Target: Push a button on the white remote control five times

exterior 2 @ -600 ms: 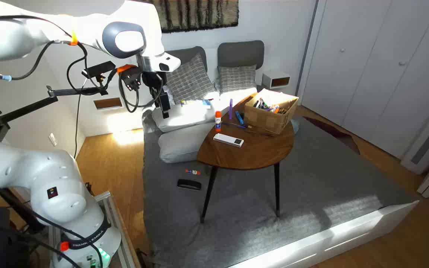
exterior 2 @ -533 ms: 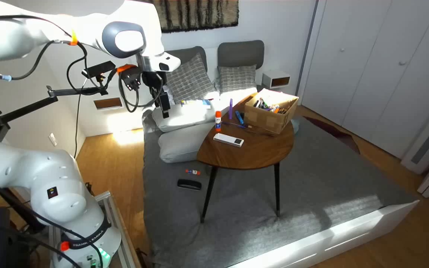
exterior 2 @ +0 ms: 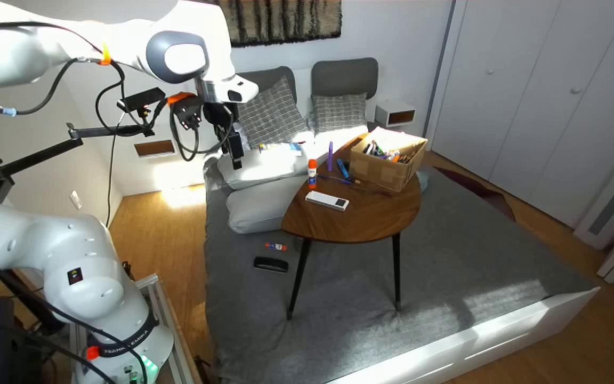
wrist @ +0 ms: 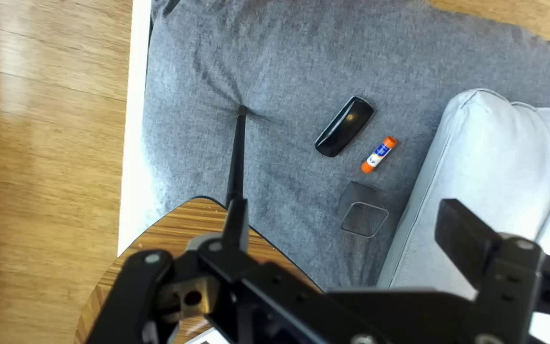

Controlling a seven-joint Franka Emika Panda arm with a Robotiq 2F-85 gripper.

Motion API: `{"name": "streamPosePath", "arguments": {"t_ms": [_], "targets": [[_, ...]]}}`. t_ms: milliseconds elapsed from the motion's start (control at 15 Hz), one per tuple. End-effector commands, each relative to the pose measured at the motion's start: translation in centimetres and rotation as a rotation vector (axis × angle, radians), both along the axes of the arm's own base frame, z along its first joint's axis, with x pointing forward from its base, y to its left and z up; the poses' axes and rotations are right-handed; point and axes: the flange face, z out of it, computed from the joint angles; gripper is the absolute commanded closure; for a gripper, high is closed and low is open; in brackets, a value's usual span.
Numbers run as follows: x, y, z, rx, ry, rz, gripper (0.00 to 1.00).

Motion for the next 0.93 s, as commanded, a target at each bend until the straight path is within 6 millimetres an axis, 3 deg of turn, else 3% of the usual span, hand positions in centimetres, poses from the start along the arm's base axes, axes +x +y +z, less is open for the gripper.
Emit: {"name": "streamPosePath", "arguments": {"t_ms": [0,533,867], "targets": [[0.7,-1.4,0.0,0.033,0.001,-0.013,0.00],[4.0,-11.2,-2.0,0.399,0.097,-0.226,0.00],[7.7,-14.4,-4.6,0.500,0.222,-0.448,0.00]]}}
